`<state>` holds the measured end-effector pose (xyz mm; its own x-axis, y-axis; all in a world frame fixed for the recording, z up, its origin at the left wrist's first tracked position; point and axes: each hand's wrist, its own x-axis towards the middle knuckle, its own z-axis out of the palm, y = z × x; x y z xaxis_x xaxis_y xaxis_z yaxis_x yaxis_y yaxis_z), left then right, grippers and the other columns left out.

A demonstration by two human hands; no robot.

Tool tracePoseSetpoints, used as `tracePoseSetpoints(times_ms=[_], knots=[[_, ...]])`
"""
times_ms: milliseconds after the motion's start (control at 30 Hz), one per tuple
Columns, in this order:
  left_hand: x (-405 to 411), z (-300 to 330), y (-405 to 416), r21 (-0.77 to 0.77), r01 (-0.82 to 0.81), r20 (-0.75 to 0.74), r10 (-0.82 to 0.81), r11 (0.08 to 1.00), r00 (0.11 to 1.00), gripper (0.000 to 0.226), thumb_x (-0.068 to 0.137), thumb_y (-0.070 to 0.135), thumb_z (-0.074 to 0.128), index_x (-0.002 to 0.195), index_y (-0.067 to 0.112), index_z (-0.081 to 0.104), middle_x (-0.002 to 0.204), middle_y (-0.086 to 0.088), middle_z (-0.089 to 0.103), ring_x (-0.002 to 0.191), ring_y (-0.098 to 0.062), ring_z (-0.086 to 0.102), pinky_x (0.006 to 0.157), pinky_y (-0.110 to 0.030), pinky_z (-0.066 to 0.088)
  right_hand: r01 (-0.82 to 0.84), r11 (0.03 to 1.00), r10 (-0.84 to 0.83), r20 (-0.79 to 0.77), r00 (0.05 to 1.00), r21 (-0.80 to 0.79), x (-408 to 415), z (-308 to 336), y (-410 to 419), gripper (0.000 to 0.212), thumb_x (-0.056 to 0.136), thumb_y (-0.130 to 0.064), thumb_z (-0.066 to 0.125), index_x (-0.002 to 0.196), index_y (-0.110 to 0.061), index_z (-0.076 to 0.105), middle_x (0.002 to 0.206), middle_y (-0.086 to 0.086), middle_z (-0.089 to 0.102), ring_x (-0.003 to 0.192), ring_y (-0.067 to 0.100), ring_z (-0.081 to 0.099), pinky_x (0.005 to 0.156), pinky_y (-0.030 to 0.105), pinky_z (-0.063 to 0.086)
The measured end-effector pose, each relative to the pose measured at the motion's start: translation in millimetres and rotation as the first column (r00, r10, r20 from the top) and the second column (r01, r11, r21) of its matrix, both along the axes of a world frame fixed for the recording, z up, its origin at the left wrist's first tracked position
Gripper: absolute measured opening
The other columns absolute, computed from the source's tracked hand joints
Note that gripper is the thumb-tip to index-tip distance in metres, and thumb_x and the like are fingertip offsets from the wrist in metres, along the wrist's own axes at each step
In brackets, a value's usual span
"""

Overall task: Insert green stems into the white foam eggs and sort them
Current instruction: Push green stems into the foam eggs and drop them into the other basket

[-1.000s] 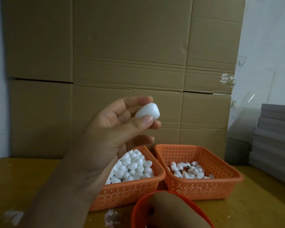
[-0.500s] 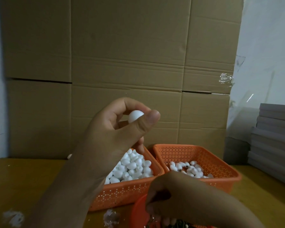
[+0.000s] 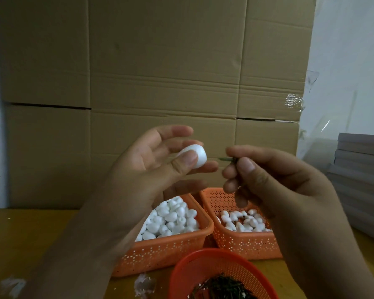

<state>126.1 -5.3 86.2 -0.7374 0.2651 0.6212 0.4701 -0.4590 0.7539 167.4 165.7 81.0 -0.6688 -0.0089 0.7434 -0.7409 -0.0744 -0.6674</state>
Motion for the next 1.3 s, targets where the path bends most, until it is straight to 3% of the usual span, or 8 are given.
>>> tracePoseSetpoints(times_ms=[133, 267, 433, 600, 733, 967, 1133, 1300], knots=[[-1.2, -1.1, 1.2, -0.054, 0.018, -0.006, -0.018, 0.998, 1.000, 0.025, 0.070, 0.024, 0.070, 0.095, 0.023, 0.071, 0.104, -0.011, 0.074, 0.090, -0.027, 0.074, 0.063, -0.029, 0.058, 0.001, 0.999, -0.002, -0.033, 0.999, -0.038, 1.8, 0.9, -3.9, 0.024, 0.072, -0.016, 0.063, 0.094, -0.014, 0.071, 0.074, 0.012, 0.073, 0.064, 0.016, 0.069, 0.053, 0.019, 0.051], [0.1, -0.2, 1.3, -0.070, -0.026, -0.022, 0.025, 0.997, 0.999, 0.023, 0.064, 0.033, 0.071, 0.087, 0.031, 0.074, 0.099, -0.007, 0.076, 0.080, -0.016, 0.073, 0.061, -0.024, 0.056, 0.028, 0.999, -0.030, -0.044, 0.999, -0.035, 2.9, 1.9, -7.3, 0.023, 0.072, -0.016, 0.063, 0.094, -0.007, 0.061, 0.075, 0.011, 0.075, 0.066, 0.018, 0.071, 0.054, 0.019, 0.052], [1.5, 0.2, 1.4, -0.051, -0.036, -0.035, 0.034, 0.998, 0.999, 0.020, 0.065, 0.035, 0.070, 0.084, 0.030, 0.074, 0.099, -0.006, 0.076, 0.074, -0.013, 0.071, 0.057, -0.021, 0.054, 0.063, 0.998, -0.063, -0.037, 0.997, -0.008, 3.6, 2.6, -7.1, 0.018, 0.070, -0.019, 0.065, 0.085, -0.010, 0.063, 0.073, 0.009, 0.074, 0.066, 0.019, 0.072, 0.056, 0.018, 0.053], [1.1, -0.2, 3.3, -0.043, -0.048, -0.060, 0.045, 0.998, 0.997, 0.018, 0.067, 0.035, 0.069, 0.083, 0.029, 0.074, 0.099, -0.006, 0.076, 0.079, -0.010, 0.071, 0.056, -0.018, 0.053, 0.092, 0.996, -0.092, -0.055, 0.994, 0.004, 1.7, -0.9, -5.2, 0.008, 0.077, -0.014, 0.070, 0.082, -0.012, 0.064, 0.071, 0.012, 0.072, 0.064, 0.019, 0.071, 0.057, 0.019, 0.053], [0.1, -1.2, 3.1, -0.066, -0.052, -0.074, 0.047, 0.997, 0.996, 0.018, 0.068, 0.037, 0.069, 0.084, 0.032, 0.074, 0.100, -0.005, 0.076, 0.081, -0.010, 0.072, 0.057, -0.019, 0.053, 0.126, 0.991, -0.123, -0.061, 0.990, 0.034, 1.2, -2.0, -4.5, 0.015, 0.073, -0.019, 0.064, 0.085, -0.010, 0.063, 0.071, 0.011, 0.072, 0.064, 0.017, 0.071, 0.059, 0.019, 0.053], [-1.6, -2.9, 4.6, -0.163, -0.104, -0.139, 0.082, 0.981, 0.987, 0.015, 0.072, 0.035, 0.069, 0.086, 0.033, 0.072, 0.098, -0.004, 0.076, 0.079, -0.012, 0.072, 0.062, -0.019, 0.053, 0.281, 0.938, -0.256, -0.142, 0.956, 0.204, -3.3, -4.6, -7.0, 0.008, 0.082, -0.015, 0.064, 0.088, -0.017, 0.059, 0.072, -0.006, 0.074, 0.068, 0.008, 0.071, 0.063, 0.022, 0.055], [-2.6, -3.6, 5.1, -0.202, -0.165, -0.167, 0.132, 0.965, 0.977, 0.013, 0.072, 0.033, 0.070, 0.084, 0.032, 0.072, 0.096, -0.002, 0.076, 0.080, -0.014, 0.072, 0.065, -0.018, 0.053, 0.311, 0.923, -0.279, -0.163, 0.946, 0.227, -4.7, -6.2, -5.9, 0.009, 0.083, -0.016, 0.064, 0.086, -0.019, 0.055, 0.069, -0.008, 0.073, 0.066, 0.009, 0.070, 0.060, 0.024, 0.055], [-3.5, -3.8, 6.1, -0.194, -0.172, -0.149, 0.144, 0.966, 0.978, 0.013, 0.078, 0.032, 0.071, 0.086, 0.023, 0.072, 0.094, -0.002, 0.077, 0.080, -0.016, 0.073, 0.067, -0.020, 0.055, 0.288, 0.938, -0.262, -0.148, 0.954, 0.193, -6.6, -9.2, -8.3, 0.016, 0.086, -0.004, 0.062, 0.085, -0.016, 0.053, 0.070, -0.003, 0.073, 0.063, 0.011, 0.070, 0.060, 0.023, 0.056]])
